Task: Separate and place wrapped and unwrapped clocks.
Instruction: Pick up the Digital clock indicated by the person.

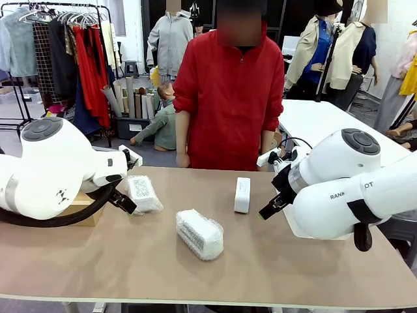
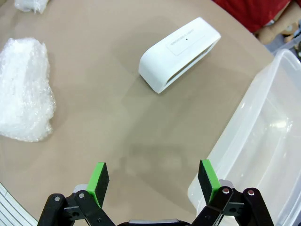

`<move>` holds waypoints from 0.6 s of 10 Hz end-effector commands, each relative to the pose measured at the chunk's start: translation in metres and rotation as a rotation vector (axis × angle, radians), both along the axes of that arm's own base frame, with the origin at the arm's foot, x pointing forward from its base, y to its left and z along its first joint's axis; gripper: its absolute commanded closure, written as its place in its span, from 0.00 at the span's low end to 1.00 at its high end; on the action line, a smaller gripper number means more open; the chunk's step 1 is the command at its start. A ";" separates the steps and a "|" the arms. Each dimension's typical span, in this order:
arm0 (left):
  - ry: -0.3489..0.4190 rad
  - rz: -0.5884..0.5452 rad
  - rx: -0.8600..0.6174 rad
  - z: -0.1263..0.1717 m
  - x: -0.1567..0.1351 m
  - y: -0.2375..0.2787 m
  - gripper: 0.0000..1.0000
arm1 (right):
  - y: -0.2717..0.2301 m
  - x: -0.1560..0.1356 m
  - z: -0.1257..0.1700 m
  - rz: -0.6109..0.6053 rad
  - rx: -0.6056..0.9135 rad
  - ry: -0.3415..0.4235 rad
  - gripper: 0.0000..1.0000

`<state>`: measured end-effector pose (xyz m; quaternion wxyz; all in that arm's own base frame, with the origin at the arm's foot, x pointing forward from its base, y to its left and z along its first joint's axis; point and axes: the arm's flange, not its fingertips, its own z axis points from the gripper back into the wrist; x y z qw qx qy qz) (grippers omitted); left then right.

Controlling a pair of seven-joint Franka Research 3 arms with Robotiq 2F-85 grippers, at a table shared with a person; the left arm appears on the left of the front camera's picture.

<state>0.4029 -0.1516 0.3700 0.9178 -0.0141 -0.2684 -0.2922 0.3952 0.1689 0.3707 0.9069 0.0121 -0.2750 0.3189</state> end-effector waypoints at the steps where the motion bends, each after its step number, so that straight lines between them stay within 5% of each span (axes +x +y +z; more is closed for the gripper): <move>1: 0.000 0.000 0.000 0.000 0.000 0.000 0.00 | 0.000 0.000 0.000 0.000 0.001 0.000 0.00; 6: 0.047 -0.048 0.013 0.019 -0.007 -0.011 0.00 | 0.002 -0.004 0.002 0.067 0.079 0.086 0.00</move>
